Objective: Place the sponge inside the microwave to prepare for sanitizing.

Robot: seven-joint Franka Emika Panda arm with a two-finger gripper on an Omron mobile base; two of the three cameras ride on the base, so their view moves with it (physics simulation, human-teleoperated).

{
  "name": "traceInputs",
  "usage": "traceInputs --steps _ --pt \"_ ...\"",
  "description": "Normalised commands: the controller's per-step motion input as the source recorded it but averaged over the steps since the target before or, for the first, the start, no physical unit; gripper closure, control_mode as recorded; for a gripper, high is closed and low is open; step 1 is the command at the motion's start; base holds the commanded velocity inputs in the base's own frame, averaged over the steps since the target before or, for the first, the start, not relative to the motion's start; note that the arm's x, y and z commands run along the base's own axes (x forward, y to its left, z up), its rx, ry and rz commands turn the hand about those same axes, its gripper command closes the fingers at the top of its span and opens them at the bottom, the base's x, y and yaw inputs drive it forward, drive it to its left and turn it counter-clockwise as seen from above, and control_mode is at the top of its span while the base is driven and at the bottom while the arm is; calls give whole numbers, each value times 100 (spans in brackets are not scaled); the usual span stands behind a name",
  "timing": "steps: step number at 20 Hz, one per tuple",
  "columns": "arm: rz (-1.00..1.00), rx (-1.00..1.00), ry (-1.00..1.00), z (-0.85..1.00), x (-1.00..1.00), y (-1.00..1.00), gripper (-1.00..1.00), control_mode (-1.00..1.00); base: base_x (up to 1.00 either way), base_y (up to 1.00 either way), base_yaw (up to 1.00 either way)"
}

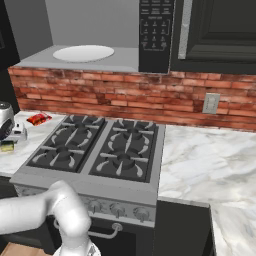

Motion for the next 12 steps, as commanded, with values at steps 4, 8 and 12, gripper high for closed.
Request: traceInputs --steps 4,8,12 --pt "0 0 4 47 -16 -26 100 -100 0 0 0" --pt "0 0 4 42 -26 -27 100 -100 0 0 0" --pt "-1 0 0 30 -46 -20 100 -100 0 0 0"
